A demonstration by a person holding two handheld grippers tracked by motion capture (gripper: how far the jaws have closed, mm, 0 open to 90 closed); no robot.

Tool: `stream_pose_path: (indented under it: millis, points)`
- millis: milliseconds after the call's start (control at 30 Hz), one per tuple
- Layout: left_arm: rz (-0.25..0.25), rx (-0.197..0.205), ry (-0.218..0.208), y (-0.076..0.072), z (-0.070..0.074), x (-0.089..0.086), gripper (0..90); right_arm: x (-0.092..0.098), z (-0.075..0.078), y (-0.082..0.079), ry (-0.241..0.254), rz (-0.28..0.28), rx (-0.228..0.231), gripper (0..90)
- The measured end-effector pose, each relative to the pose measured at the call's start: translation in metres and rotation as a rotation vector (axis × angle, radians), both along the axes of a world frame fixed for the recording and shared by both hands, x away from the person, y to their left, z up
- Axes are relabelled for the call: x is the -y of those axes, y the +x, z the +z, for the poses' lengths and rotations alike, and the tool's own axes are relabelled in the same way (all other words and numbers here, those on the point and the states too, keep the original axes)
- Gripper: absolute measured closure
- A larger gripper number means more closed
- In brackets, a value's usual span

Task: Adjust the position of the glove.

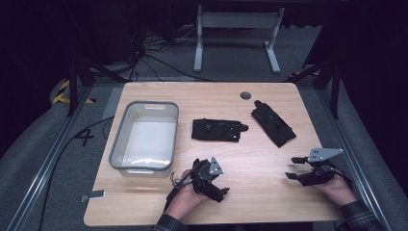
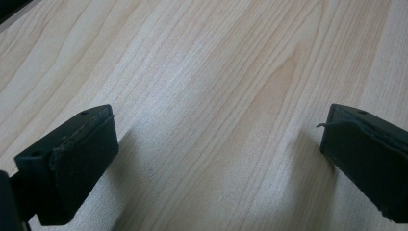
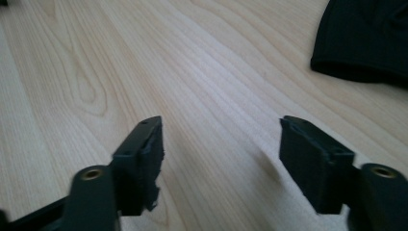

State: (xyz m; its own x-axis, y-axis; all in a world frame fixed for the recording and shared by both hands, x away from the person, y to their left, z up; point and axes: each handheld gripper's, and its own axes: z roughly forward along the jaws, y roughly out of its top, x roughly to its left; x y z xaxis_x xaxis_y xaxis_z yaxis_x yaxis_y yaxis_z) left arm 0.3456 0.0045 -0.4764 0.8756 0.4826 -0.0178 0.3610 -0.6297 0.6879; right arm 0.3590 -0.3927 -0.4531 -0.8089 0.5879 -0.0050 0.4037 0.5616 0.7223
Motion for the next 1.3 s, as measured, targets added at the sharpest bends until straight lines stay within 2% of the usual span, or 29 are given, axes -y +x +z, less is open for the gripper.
stream_pose_path:
  millis: [67, 100, 200, 233, 267, 300, 467, 567, 633, 767, 1033, 1300]
  points:
    - [0.001, 0.000, 0.000, 0.000, 0.000, 0.000, 0.0, 0.000, 0.002, 0.002, 0.012, -0.008, 0.003, 40.9]
    - [0.001, 0.000, 0.000, 0.000, 0.000, 0.000, 0.0, 0.000, 0.002, 0.002, 0.012, -0.008, 0.003, 40.9]
    - [0.002, 0.000, 0.000, 0.000, 0.000, 0.000, 0.0, -0.003, 0.007, 0.005, 0.021, -0.009, 0.002, 53.7]
    - [0.002, 0.000, 0.000, 0.000, 0.000, 0.000, 0.0, -0.003, 0.007, 0.005, 0.021, -0.009, 0.002, 53.7]
    - [0.002, -0.001, 0.000, 0.000, 0.000, 0.000, 0.0, -0.004, 0.010, 0.010, 0.030, -0.011, 0.006, 62.4]
    - [0.002, -0.001, 0.000, 0.000, 0.000, 0.000, 0.0, -0.004, 0.010, 0.010, 0.030, -0.011, 0.006, 62.4]
    - [0.002, 0.000, 0.000, 0.000, 0.000, 0.000, 0.0, -0.006, 0.016, 0.026, 0.040, -0.035, 0.008, 78.7]
    - [0.001, 0.000, 0.000, 0.000, 0.000, 0.000, 0.0, -0.007, 0.017, 0.038, 0.037, -0.068, 0.007, 88.7]
    - [0.000, 0.001, -0.001, 0.000, 0.000, 0.000, 0.0, -0.008, 0.017, 0.040, 0.038, -0.071, 0.008, 89.7]
    - [0.000, 0.001, -0.001, 0.000, 0.000, 0.000, 0.0, -0.008, 0.020, 0.055, 0.045, -0.086, 0.006, 90.0]
    - [0.001, -0.001, 0.000, 0.000, 0.000, 0.000, 0.0, -0.011, 0.021, 0.076, 0.013, -0.083, 0.018, 90.0]
    - [0.001, 0.000, 0.000, 0.000, 0.000, 0.000, 0.0, -0.004, 0.020, 0.097, 0.008, -0.131, 0.026, 90.0]
